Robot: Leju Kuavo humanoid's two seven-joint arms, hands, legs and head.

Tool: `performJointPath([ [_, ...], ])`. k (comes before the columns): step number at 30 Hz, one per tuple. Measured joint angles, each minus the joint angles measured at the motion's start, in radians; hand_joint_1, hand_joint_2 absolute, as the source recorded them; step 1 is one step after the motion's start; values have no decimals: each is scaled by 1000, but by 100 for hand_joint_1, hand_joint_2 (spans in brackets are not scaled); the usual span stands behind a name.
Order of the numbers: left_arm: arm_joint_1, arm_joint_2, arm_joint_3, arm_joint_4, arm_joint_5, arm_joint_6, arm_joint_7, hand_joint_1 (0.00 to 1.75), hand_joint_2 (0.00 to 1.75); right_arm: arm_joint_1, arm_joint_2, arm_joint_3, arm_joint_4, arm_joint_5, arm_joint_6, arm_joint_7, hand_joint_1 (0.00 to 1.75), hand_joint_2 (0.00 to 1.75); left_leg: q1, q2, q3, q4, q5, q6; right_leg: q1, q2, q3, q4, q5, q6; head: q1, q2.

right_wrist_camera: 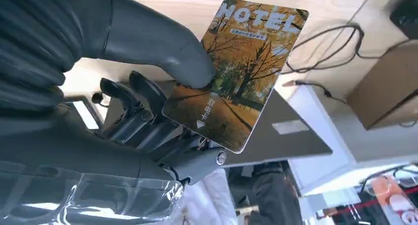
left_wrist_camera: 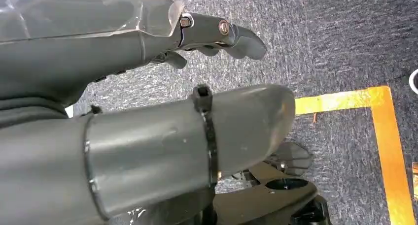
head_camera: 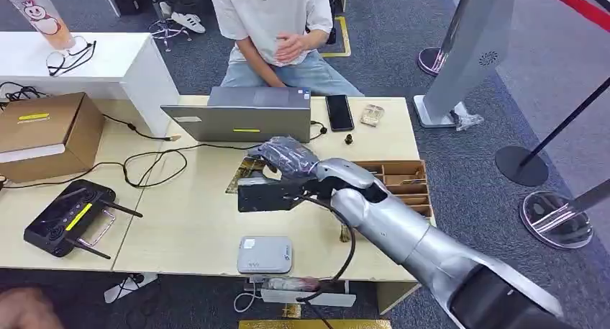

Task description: Pass the card to the sensor for recognition and then transmit it.

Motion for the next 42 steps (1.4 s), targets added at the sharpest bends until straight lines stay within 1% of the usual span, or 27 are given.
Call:
performJointPath([
  [2, 0, -1, 0, 0, -1, 0, -1, 0, 0, 12, -7, -12, -20, 13, -16, -2, 175, 175, 0, 0, 0, 0, 0, 0, 0, 0, 0, 0, 0, 0, 0, 0],
  [5, 0, -3, 0, 0, -9, 1, -2, 0, 0, 52, -20, -57, -72, 81, -96, -13, 175, 175, 0, 0, 0, 0, 0, 0, 0, 0, 0, 0, 0, 0, 0, 0],
  [9, -3, -5, 0, 0, -14, 2, 2, 0, 0, 117, -35, -142, -151, 211, -231, -40, 175, 175, 0, 0, 0, 0, 0, 0, 0, 0, 0, 0, 0, 0, 0, 0],
  [11, -4, -5, 0, 0, -14, 3, 2, 0, 0, 136, -35, -181, -172, 287, -315, -60, 175, 175, 0, 0, -1, 0, 0, 0, 0, 0, 0, 0, 0, 0, 0, 0],
  [13, -5, -5, 0, 0, -13, 3, 2, 0, 0, 146, -35, -214, -179, 355, -393, -73, 175, 175, 0, 0, -1, 0, 0, 0, 0, 0, 0, 0, 0, 0, 0, 0],
  [16, -5, -5, 0, 0, -13, 3, 2, 0, 0, 155, -35, -241, -177, 452, -510, -75, 175, 175, 0, 0, -1, 0, 0, 0, 0, 0, 0, 0, 0, 0, 0, 0],
  [19, -7, -5, 0, 0, -14, 3, 5, 0, 0, 162, -24, -266, -158, 520, -622, -83, 175, 175, 0, 0, -1, 0, 0, 0, 0, 0, 0, 0, 0, 0, 0, 0],
  [23, -9, -5, 0, 0, -14, 7, 16, 0, 0, 170, -5, -292, -122, 568, -726, -88, 175, 175, 0, 0, -1, 0, 0, 0, 0, 0, 0, 0, 0, 0, 0, 0],
  [25, -9, -4, 0, 0, -14, 7, 20, 0, 0, 171, 4, -299, -105, 576, -744, -90, 175, 175, 0, 0, -1, 0, 0, 0, 0, 0, -1, 0, 0, 0, 0, 0],
  [35, -9, -2, 0, 0, -14, 7, 20, 0, 0, 174, 12, -306, -90, 576, -745, -91, 175, 175, 0, 0, -1, 0, 0, 0, 0, 0, -1, 0, 0, 0, 0, 0],
  [36, -9, 1, 0, 0, -12, 7, 26, 0, 0, 176, 25, -317, -74, 631, -800, -81, 175, 175, 0, 0, -1, 0, 0, 0, 0, 0, -1, 0, 0, 0, 0, 0],
  [38, -9, 3, 0, 0, -11, 7, 35, 0, 0, 176, 35, -320, -63, 683, -839, -64, 175, 175, 0, 0, -1, 0, 0, 0, 0, 0, -1, 0, 0, 0, 0, 0],
  [42, -9, 8, 0, 0, -11, 0, 46, 0, 0, 177, 60, -351, -44, 832, -853, -41, 175, 175, 0, 0, -1, 0, 0, 0, 0, 0, -1, 0, 0, 0, 0, 0],
])
